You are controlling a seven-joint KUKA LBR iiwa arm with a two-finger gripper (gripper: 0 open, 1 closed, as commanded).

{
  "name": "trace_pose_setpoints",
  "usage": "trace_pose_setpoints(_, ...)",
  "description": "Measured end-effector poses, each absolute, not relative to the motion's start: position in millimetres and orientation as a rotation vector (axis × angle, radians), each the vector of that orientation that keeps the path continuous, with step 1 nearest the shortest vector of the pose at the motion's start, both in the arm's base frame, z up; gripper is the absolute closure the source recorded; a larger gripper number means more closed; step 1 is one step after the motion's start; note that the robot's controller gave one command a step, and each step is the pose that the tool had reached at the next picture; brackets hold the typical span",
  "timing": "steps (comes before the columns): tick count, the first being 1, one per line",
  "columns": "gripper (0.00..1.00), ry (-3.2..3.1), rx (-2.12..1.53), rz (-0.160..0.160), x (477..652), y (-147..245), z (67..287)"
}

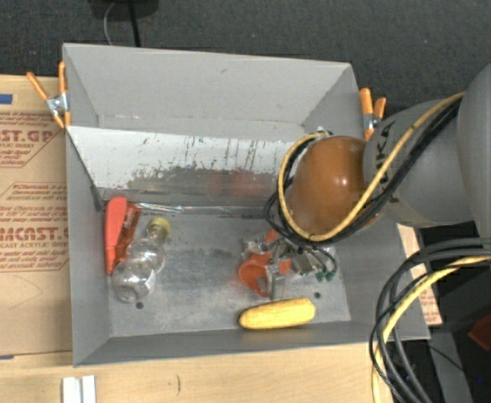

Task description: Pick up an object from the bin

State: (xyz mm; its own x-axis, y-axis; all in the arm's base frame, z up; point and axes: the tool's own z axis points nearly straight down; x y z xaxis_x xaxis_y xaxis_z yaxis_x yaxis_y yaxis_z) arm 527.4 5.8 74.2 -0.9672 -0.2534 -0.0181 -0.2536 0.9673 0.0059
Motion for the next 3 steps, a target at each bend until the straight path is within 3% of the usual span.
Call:
trace_pose_setpoints(1,1.0,3.099,-0.399,0.013,527.4,6,74)
trace_pose_setpoints(2,1.0,3.09,-0.395,0.011,538.1,-11,237)
trace_pose_setpoints(3,0.0,3.096,-0.396,0.015,536.7,-11,234)
